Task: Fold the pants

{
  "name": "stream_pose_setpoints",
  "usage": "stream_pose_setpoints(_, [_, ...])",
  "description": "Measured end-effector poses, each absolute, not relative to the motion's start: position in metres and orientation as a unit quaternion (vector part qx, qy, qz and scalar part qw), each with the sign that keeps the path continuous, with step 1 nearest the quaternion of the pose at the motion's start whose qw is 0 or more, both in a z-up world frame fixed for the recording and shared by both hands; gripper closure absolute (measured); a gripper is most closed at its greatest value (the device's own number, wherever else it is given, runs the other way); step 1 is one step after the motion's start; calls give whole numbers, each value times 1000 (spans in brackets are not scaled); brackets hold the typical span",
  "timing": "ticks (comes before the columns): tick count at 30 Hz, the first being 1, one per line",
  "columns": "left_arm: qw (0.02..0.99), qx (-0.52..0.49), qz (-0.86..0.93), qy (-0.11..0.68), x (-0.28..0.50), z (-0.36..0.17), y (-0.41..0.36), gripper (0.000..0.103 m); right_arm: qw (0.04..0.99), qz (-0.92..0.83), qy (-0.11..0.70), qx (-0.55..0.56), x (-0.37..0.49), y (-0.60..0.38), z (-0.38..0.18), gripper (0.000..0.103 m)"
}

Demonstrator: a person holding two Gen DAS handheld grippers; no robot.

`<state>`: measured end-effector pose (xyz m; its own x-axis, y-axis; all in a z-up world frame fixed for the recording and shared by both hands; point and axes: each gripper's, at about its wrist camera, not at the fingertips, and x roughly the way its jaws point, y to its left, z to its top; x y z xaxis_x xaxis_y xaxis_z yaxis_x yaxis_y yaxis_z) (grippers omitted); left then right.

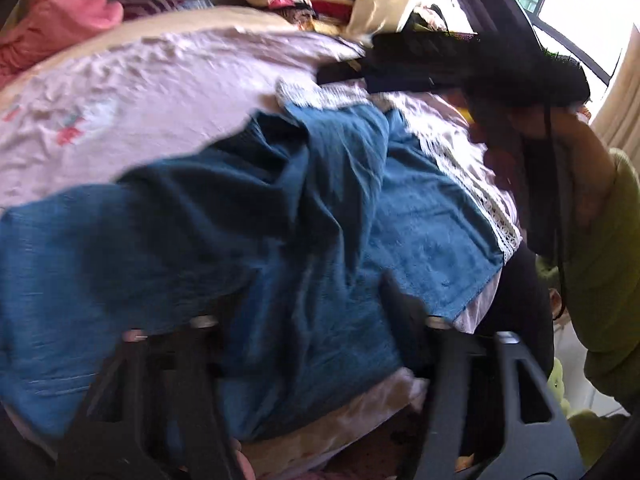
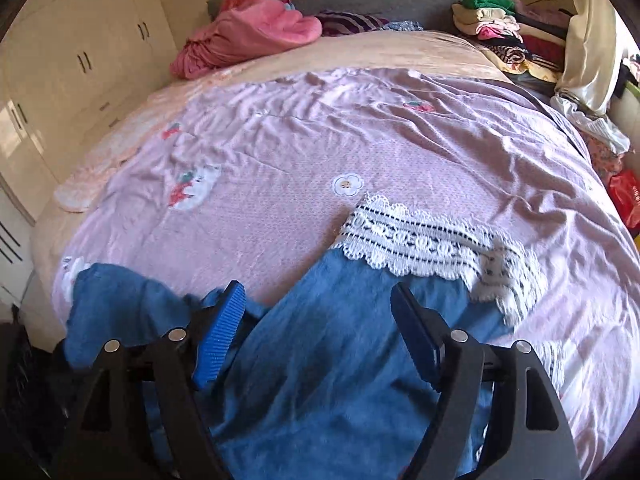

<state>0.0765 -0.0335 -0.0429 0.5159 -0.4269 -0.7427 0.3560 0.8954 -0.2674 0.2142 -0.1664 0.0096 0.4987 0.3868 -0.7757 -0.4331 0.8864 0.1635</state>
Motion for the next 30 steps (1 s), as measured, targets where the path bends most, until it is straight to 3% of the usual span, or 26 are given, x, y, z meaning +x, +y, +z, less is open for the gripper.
stream_pose_setpoints(1, [868, -41, -223, 443, 79, -47, -35, 84, 863, 240, 443, -30, 220, -162, 8, 28])
stream_pose_setpoints(2, [864, -42, -221, 450, 82, -51, -37, 86, 862, 236, 447, -36, 227, -157, 5, 25])
stream_pose_setpoints(11, [863, -46, -232, 446, 84, -59, -37, 86, 851, 148, 494, -94, 302, -124, -42, 25])
stream_pose_setpoints(13, [864, -43, -234, 444, 84, -60, -36, 86, 849, 122, 501, -111, 315, -129, -55, 35])
stream_pose_setpoints(15, [864, -45, -237, 442, 84, -59, -35, 86, 853, 133, 493, -110, 317, -136, -56, 74])
stream_pose_setpoints(17, [864, -49, -242, 439, 85, -58, -34, 86, 856, 156, 483, -98, 312, -147, -49, 94])
stream_pose_setpoints(19, [865, -50, -244, 436, 88, -56, -33, 83, 859, 185, 474, -47, 303, -166, -35, 95])
stream_pose_setpoints(22, [862, -58, -251, 436, 92, -54, -31, 70, 864, 209, 457, 29, 285, -200, -12, 95])
stream_pose_setpoints(27, [867, -40, -252, 429, 96, -48, -41, 69, 880, 220, 408, 101, 249, -251, 32, 95])
stream_pose_setpoints(28, [868, -35, -254, 426, 97, -47, -43, 73, 882, 221, 399, 118, 242, -262, 40, 95])
stream_pose_setpoints(29, [870, -28, -254, 423, 96, -45, -45, 91, 884, 220, 393, 128, 235, -270, 46, 95])
stream_pose_setpoints(30, [871, -21, -256, 419, 97, -43, -47, 97, 887, 219, 383, 139, 225, -280, 53, 95])
